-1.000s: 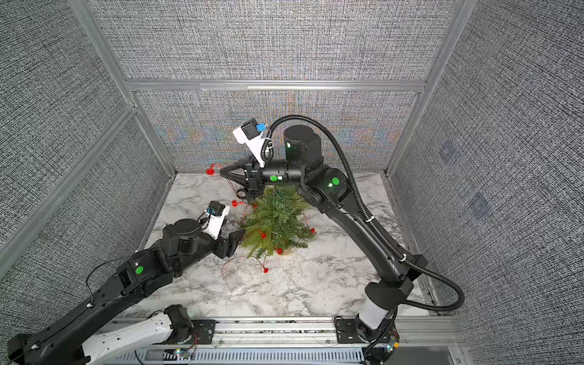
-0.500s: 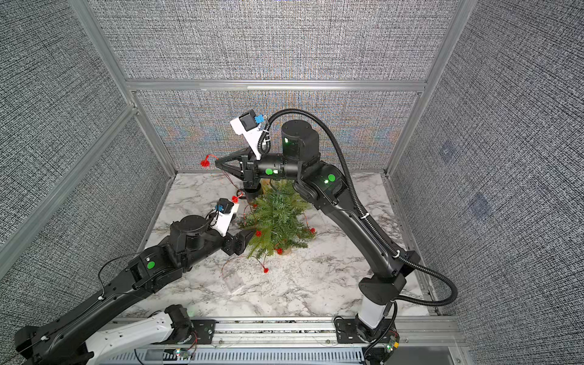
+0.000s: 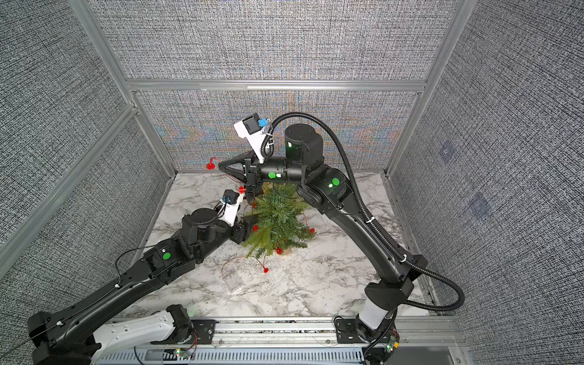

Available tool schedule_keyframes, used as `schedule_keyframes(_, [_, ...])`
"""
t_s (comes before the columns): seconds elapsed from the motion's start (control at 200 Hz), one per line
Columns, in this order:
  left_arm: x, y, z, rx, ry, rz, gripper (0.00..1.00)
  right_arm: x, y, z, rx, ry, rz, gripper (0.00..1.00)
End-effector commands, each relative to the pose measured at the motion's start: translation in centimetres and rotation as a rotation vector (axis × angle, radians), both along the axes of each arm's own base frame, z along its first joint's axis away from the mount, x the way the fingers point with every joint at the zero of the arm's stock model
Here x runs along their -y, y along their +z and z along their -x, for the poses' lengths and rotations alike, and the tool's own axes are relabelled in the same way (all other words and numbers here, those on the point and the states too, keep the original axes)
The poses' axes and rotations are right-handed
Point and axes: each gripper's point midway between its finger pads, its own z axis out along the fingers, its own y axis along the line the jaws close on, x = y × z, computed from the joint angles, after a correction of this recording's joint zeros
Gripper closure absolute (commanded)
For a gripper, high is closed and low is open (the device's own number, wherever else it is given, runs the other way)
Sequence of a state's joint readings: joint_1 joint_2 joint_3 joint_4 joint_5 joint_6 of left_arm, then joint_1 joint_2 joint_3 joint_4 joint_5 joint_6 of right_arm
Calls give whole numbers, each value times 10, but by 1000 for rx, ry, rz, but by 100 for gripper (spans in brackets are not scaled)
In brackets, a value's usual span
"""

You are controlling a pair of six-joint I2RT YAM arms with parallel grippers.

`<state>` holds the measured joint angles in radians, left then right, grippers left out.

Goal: Remove string lights from the small christmas tree
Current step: Remove the light string from the Christmas tree.

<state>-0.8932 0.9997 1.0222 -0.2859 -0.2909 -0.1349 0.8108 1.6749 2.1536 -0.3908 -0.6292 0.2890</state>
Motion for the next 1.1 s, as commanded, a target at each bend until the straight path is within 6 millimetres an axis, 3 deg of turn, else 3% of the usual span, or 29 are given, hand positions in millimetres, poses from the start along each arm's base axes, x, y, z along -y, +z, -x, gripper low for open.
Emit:
schedule_keyframes(0.0, [-7, 7, -2, 32, 36, 18, 46, 2, 5, 1, 19, -8, -16, 100])
schedule_keyframes(0.2, [-14, 8, -1, 41, 53, 15, 64, 3, 0, 0, 11, -19, -12, 100])
schedule_keyframes(0.55, [-16, 13, 4, 51, 32, 12, 77, 11, -7, 2, 15, -50, 2, 100])
schedule_keyframes(0.9, [-36, 21, -1, 112, 120, -21, 100, 21, -19, 8, -5, -68, 12, 100])
schedule_keyframes(1.096, [-37, 30, -6, 141, 142, -48, 100, 29, -24, 12, -10, -84, 17, 100])
